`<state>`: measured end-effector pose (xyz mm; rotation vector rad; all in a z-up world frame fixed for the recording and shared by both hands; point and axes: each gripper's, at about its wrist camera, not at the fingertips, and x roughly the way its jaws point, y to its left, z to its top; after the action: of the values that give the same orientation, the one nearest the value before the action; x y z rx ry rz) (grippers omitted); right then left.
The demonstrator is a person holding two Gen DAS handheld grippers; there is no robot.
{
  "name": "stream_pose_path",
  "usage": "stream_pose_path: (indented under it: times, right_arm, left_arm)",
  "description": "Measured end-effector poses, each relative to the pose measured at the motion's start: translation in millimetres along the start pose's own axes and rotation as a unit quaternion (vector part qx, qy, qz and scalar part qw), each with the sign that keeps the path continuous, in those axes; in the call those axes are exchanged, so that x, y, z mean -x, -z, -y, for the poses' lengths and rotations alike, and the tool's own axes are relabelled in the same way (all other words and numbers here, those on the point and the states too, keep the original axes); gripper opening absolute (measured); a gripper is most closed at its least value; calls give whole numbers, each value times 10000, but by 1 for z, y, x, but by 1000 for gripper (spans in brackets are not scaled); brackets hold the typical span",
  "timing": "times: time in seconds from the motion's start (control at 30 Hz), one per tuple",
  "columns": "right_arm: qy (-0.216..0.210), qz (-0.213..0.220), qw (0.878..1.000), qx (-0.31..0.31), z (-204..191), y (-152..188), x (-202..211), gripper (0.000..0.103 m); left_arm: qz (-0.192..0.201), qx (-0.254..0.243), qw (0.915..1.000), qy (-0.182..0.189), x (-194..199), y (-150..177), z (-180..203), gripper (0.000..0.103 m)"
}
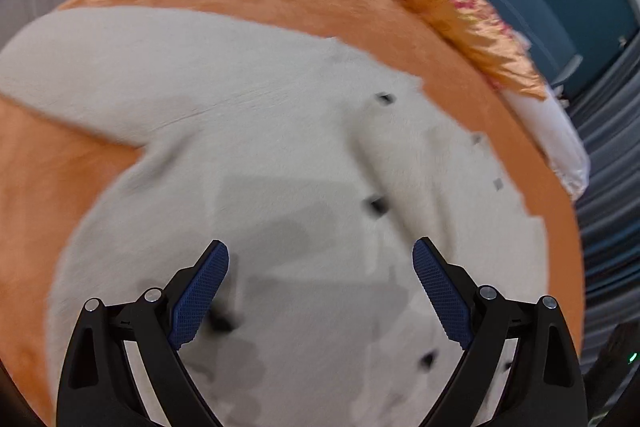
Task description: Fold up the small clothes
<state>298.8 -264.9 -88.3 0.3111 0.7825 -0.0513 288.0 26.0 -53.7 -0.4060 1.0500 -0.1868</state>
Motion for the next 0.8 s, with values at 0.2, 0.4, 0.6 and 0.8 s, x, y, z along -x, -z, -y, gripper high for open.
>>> stream_pose_path:
  times: [0.2, 0.4, 0.6, 0.8]
  right_arm:
    - [482, 105, 9925, -1117, 85, 2, 25, 53]
    - [505, 82, 9902, -1300, 99, 15, 31, 53]
    - [489, 68, 9895, -1362, 111, 20, 32, 53]
    - [707, 470, 9840, -1566, 125, -17, 39, 60]
  left_arm:
    - [-250, -621, 9977, -120, -38, -8, 68, 91]
    - [-106, -251, 9987, -437, -63, -26, 52, 25]
    - [182, 902, 9957, 132, -22, -24, -33, 15]
    - [162, 959, 9949, 268, -20, -28, -34, 59]
